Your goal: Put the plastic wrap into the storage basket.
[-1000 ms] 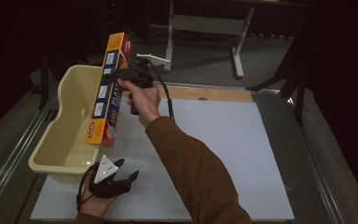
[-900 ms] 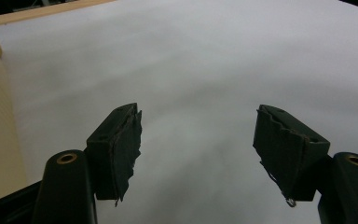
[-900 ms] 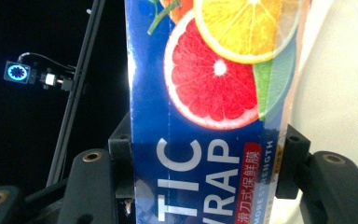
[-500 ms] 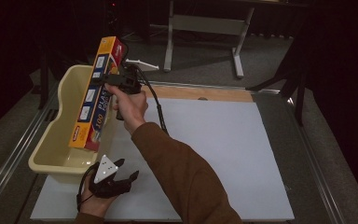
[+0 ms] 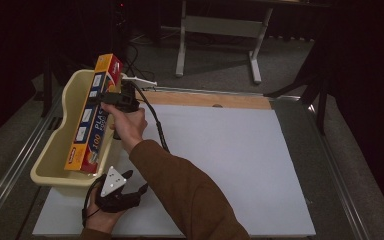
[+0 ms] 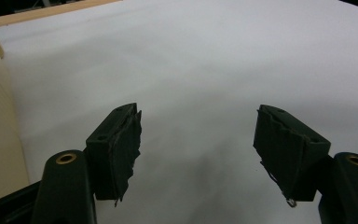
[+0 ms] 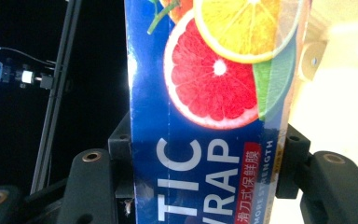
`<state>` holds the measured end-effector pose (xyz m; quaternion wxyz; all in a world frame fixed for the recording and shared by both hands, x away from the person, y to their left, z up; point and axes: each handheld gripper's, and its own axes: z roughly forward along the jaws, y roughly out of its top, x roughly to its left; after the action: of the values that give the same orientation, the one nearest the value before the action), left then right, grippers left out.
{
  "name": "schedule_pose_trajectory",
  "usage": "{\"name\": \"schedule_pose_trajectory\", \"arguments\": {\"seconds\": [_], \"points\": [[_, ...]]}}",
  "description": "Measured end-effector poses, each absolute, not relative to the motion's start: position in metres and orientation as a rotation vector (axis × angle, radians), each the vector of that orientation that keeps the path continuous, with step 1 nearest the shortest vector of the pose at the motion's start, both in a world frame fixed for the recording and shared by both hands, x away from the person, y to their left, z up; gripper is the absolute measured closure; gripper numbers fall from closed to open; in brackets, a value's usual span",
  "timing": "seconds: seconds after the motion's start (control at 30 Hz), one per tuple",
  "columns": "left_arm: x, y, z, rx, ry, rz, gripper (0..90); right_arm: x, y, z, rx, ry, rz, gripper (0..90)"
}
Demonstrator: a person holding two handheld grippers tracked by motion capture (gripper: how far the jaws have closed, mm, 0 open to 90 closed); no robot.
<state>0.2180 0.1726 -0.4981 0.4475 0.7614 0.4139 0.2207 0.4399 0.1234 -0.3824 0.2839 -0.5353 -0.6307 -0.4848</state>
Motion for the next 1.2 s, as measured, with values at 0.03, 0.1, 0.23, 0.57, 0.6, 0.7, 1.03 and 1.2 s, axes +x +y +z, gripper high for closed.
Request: {"name": "schedule_pose_trajectory", "arguments": {"seconds": [0.03,0.1,0.23,0.57,0.6,0.7,1.03,1.2], "points": [[0.218,0.172,-0.498,1.884,1.026,0.546,31.5,0.44,0.124,-0.385,-1.435,-1.689,-1.284,41.2],[0.218,0.172,-0.498,1.884,1.027,0.546,31.5,0.439,0.126,-0.387,-1.437,-1.688,-1.274,41.2],[0.218,0.173,-0.498,1.885,1.028,0.55,31.5,0.436,0.132,-0.396,-1.461,-1.718,-1.215,41.1],[0.218,0.172,-0.498,1.887,1.027,0.545,30.8,0.442,0.133,-0.412,-1.549,-1.685,-1.087,40.4],[0.218,0.172,-0.498,1.888,1.027,0.546,30.8,0.442,0.133,-0.413,-1.551,-1.685,-1.079,40.4],[0.218,0.172,-0.498,1.888,1.027,0.546,30.8,0.443,0.134,-0.415,-1.564,-1.679,-1.063,40.1],[0.219,0.172,-0.498,1.887,1.027,0.544,30.9,0.444,0.136,-0.415,-1.579,-1.694,-1.016,37.4],[0.219,0.172,-0.498,1.888,1.029,0.546,30.8,0.443,0.136,-0.412,-1.552,-1.735,-0.991,32.9]]}}
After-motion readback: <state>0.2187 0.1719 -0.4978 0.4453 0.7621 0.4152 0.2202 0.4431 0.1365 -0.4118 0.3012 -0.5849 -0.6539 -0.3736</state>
